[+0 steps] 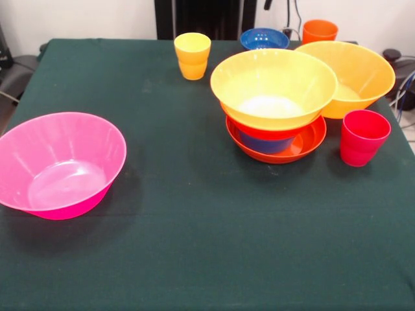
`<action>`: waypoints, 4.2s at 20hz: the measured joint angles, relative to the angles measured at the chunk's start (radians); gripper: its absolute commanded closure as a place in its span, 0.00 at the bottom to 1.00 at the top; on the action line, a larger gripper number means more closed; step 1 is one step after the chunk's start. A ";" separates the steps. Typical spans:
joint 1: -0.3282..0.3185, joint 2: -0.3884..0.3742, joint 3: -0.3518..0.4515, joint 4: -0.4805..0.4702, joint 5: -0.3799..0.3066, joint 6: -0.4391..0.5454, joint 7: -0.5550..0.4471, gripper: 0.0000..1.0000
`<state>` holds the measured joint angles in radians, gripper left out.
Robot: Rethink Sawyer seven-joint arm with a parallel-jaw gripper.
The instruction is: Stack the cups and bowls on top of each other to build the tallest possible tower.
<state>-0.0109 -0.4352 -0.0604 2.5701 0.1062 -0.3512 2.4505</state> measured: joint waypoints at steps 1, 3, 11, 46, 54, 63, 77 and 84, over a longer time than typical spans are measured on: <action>-0.001 -0.012 0.000 0.004 0.000 0.000 0.000 0.00; -0.007 -0.048 0.000 0.014 0.000 0.004 0.000 0.00; -0.051 -0.184 -0.001 0.040 -0.001 0.015 0.000 0.00; -0.210 -0.274 -0.005 0.000 -0.185 0.026 0.000 0.00; -0.251 -0.211 -0.003 -0.047 -0.255 -0.049 0.000 0.00; -0.252 -0.162 -0.002 -0.088 -0.286 -0.107 0.000 0.00; -0.252 -0.110 0.001 -0.116 -0.291 -0.134 0.000 0.00; -0.251 -0.065 0.001 -0.132 -0.295 -0.162 0.000 0.00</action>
<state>-0.2622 -0.5000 -0.0599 2.4380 -0.1883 -0.5128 2.4505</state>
